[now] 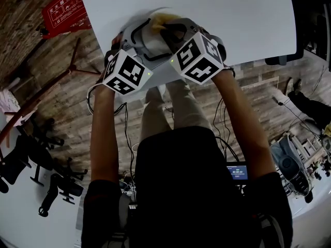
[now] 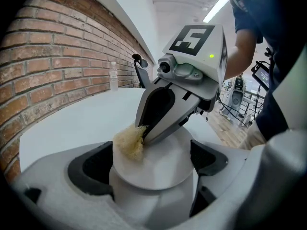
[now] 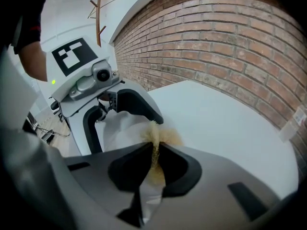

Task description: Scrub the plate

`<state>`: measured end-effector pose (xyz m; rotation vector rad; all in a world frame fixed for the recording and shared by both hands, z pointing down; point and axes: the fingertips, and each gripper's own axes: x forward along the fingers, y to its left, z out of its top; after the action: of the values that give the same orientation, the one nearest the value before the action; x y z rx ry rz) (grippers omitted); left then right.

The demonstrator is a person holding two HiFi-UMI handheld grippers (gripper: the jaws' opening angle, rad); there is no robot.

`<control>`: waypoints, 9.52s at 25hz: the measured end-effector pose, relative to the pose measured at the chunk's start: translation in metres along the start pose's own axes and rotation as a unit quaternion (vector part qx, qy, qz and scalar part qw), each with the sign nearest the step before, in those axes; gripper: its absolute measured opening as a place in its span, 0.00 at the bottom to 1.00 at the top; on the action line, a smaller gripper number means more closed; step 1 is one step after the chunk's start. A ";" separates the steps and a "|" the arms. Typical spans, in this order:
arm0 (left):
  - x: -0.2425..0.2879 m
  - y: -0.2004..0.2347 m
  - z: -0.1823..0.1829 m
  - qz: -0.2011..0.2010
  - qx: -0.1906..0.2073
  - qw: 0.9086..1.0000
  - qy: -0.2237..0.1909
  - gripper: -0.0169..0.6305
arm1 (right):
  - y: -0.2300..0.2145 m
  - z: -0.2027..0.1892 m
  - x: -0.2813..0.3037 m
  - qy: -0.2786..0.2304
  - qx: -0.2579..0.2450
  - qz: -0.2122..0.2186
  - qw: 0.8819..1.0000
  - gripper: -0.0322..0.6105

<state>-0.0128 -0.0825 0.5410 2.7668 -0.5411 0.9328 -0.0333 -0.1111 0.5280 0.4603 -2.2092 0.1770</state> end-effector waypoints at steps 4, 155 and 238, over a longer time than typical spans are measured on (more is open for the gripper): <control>0.001 0.000 0.001 0.000 0.000 1.000 0.000 0.77 | 0.009 0.002 0.001 -0.003 0.005 0.016 1.000 0.13; 0.000 -0.001 0.000 -0.002 0.004 1.000 -0.003 0.77 | -0.021 0.004 0.005 -0.015 0.061 -0.003 0.998 0.13; -0.240 0.026 0.265 0.196 -0.032 0.948 -0.251 0.13 | -0.046 0.214 -0.256 -0.319 0.094 -0.155 0.930 0.13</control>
<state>-0.0542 -0.1104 0.1858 2.8813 -1.2071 0.2343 -0.0242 -0.1460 0.1929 1.0900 -2.7160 0.0704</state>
